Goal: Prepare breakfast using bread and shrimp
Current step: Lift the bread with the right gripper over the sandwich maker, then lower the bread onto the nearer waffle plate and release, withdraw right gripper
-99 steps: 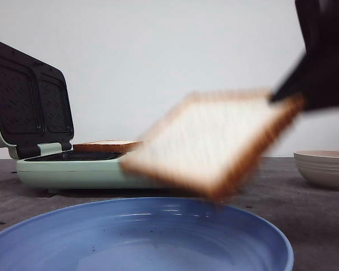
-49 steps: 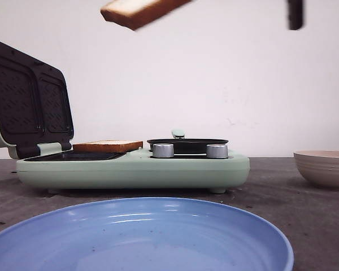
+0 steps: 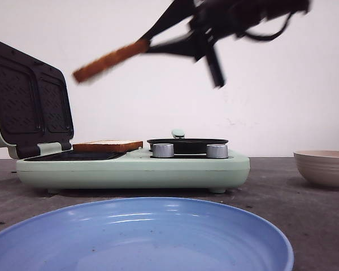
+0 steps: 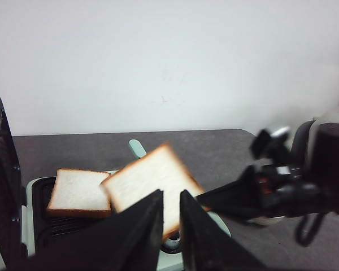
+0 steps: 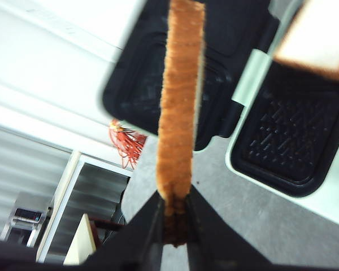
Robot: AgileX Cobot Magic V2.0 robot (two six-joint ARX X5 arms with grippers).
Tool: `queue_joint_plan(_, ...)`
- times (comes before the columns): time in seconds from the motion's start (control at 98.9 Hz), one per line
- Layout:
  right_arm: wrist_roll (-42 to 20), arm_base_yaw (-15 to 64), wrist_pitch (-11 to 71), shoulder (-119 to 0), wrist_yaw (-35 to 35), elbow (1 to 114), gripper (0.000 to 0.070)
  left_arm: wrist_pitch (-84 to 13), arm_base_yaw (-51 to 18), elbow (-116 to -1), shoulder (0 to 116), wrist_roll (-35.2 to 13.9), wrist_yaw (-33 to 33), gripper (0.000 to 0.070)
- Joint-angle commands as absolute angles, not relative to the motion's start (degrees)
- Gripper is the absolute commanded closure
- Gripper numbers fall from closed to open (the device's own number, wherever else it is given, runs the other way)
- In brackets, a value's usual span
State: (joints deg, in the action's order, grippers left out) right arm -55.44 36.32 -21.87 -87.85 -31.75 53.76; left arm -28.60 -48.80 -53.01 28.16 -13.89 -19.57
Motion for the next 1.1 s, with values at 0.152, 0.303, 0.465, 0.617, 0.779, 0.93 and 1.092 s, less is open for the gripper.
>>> queue_joint_plan(0.152,-58.8,40.1,-23.2,-96.4,-27.9,62.3,0.07,-27.0,-49.3,-53.6,27.9,-12.9,-19.7,0.07)
queue_joint_plan(0.303,-64.8,41.4,-23.2,-99.9,-24.0,64.2,0.07,-26.7,-49.3,-53.7,26.8,-12.9,-19.7,0.07)
queue_joint_plan(0.465,-67.1,42.9,-22.3,-101.4,-20.7,64.2,0.07,-26.5,-49.3,-53.7,25.3,-12.0,-20.8,0.07)
queue_joint_plan(0.617,-68.9,43.6,-22.2,-101.8,-18.8,64.2,0.07,-26.5,-49.3,-53.7,24.5,-10.8,-21.3,0.07)
queue_joint_plan(0.779,-71.9,43.7,-22.3,-103.4,-18.0,64.2,0.07,-26.5,-49.3,-53.7,24.3,-10.8,-21.2,0.07)
queue_joint_plan(0.93,-73.6,43.7,-22.3,-105.4,-17.7,64.2,0.07,-26.6,-49.3,-53.7,24.3,-10.8,-20.9,0.07)
queue_joint_plan(1.092,-75.0,43.8,-22.8,-106.9,-17.5,64.2,0.07,-26.6,-49.3,-53.7,24.2,-10.8,-20.9,0.07)
